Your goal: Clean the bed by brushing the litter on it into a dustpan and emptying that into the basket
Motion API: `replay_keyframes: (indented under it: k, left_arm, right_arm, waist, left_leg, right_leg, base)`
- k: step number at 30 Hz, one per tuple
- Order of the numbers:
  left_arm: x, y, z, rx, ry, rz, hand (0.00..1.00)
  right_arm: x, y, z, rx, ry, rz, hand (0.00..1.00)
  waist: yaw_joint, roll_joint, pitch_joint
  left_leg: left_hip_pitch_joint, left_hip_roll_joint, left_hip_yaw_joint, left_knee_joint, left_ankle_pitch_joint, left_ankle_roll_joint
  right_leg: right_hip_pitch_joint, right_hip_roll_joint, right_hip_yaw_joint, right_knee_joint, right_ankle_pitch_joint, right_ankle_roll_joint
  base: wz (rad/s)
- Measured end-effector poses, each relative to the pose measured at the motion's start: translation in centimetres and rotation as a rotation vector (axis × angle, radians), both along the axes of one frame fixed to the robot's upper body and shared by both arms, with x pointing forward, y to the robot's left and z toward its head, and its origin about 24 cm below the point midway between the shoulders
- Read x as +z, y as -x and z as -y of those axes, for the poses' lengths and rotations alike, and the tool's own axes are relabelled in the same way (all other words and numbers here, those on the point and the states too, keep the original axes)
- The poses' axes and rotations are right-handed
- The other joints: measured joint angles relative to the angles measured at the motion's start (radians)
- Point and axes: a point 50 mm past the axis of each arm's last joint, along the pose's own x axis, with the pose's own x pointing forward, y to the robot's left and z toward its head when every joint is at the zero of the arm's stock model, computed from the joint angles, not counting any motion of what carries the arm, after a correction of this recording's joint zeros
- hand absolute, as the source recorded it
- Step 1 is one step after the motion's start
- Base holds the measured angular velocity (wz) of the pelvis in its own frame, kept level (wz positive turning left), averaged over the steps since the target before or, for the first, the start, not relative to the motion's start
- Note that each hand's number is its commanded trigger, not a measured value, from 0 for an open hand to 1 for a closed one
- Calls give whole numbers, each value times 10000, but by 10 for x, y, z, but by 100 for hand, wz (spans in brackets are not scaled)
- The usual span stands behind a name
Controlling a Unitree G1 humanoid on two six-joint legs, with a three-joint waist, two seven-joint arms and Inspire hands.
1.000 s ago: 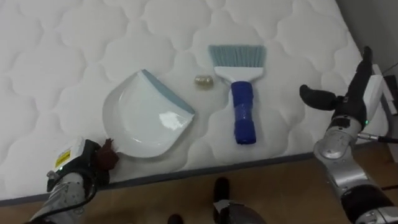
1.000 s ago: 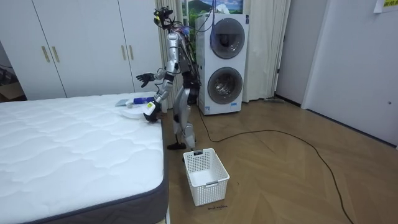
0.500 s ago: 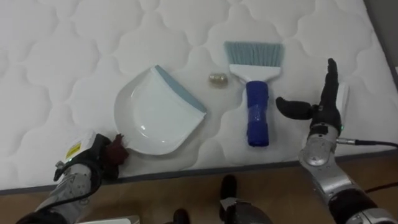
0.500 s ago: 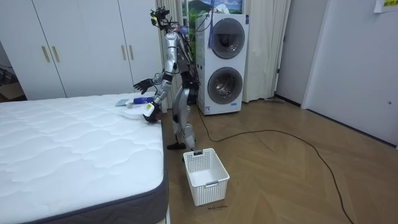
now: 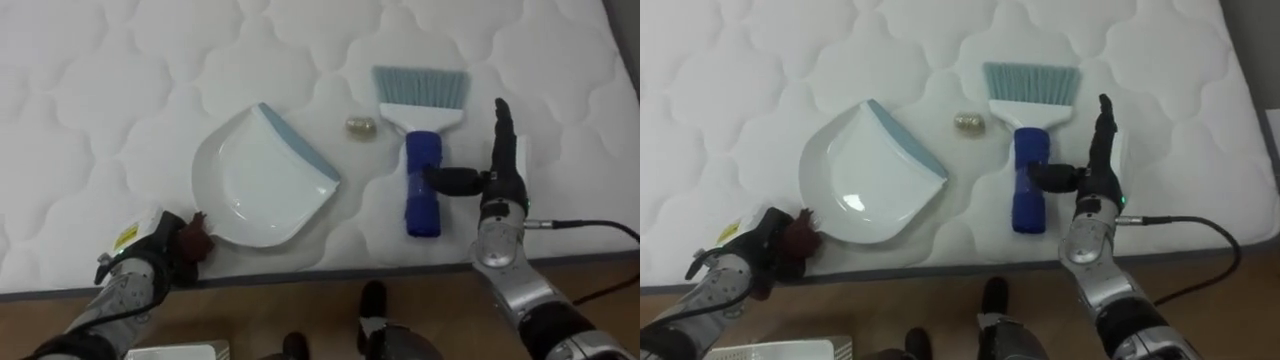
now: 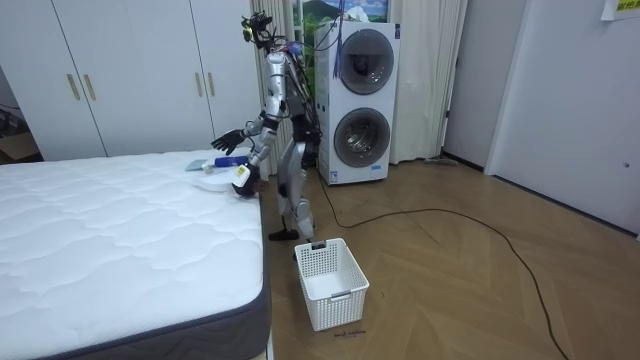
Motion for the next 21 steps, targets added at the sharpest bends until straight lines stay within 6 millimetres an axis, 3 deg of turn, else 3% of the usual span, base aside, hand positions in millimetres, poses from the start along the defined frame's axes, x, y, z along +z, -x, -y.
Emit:
replay_keyframes:
  k: [4, 17, 21]
  left_arm:
    - [-2, 1, 4, -28, 123, -130, 100]
    - [-4, 1, 5, 26, 225, -408, 100]
    - [-5, 3, 7, 21, 239, -461, 100]
  right_arm:
    - [7, -7, -7, 145, -83, 239, 0]
    - [2, -8, -23, 1113, -416, -169, 0]
    - [-2, -6, -24, 1231, -352, -391, 0]
  waist:
    - [40, 36, -6]
    - [10, 48, -18]
    - [-6, 117, -61]
  left_leg:
    - [-1, 2, 5, -1, 2, -4]
    - [-1, -2, 66, 63, 3, 2]
    - [8, 8, 75, 32, 3, 2]
  right_leg:
    - [6, 4, -5, 9, -1, -1]
    - [-12, -58, -4, 143, -52, 28]
    - [-11, -56, -9, 144, -47, 21]
  base:
    - [0]
    - [0]
    - [0]
